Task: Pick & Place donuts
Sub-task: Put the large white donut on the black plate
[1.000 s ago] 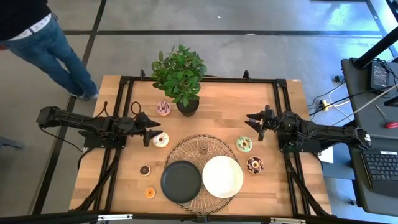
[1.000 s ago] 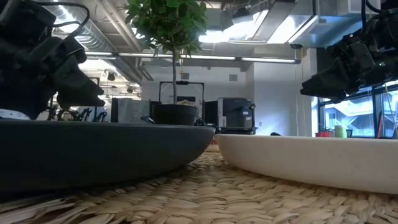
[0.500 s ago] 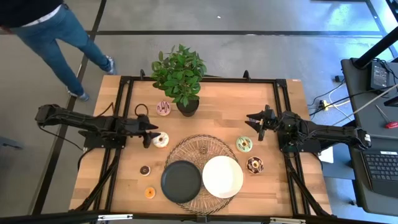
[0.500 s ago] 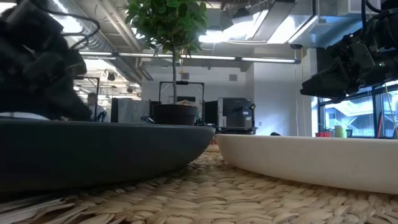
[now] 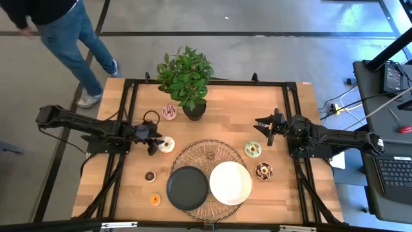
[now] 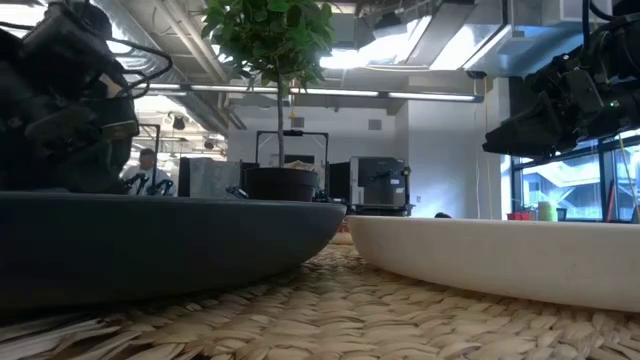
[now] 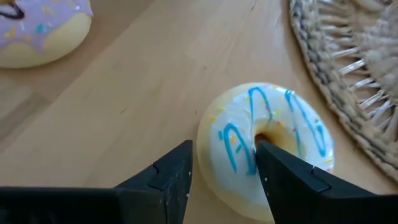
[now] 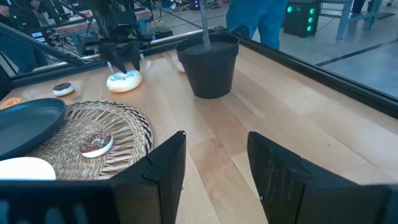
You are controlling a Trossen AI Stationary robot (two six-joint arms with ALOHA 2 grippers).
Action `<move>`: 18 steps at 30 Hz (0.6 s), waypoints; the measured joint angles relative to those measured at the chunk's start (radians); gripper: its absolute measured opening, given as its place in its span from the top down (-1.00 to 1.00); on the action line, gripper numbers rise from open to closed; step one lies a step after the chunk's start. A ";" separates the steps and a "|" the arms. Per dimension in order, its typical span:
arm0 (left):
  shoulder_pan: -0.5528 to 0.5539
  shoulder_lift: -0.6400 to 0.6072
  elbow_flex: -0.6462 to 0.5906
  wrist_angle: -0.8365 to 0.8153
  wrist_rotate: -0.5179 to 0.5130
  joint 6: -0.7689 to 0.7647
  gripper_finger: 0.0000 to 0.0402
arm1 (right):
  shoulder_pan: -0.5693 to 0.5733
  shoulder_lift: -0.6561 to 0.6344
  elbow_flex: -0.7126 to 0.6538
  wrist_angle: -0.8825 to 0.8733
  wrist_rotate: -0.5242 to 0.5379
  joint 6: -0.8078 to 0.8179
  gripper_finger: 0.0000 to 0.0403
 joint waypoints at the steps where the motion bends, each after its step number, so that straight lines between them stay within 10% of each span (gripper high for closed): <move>1: 0.000 0.012 0.000 0.002 0.001 -0.001 0.17 | 0.000 0.000 0.000 0.000 0.000 0.000 0.14; 18: 0.000 0.078 0.011 0.048 0.041 0.032 0.77 | 0.000 0.000 0.000 0.000 0.000 -0.023 0.14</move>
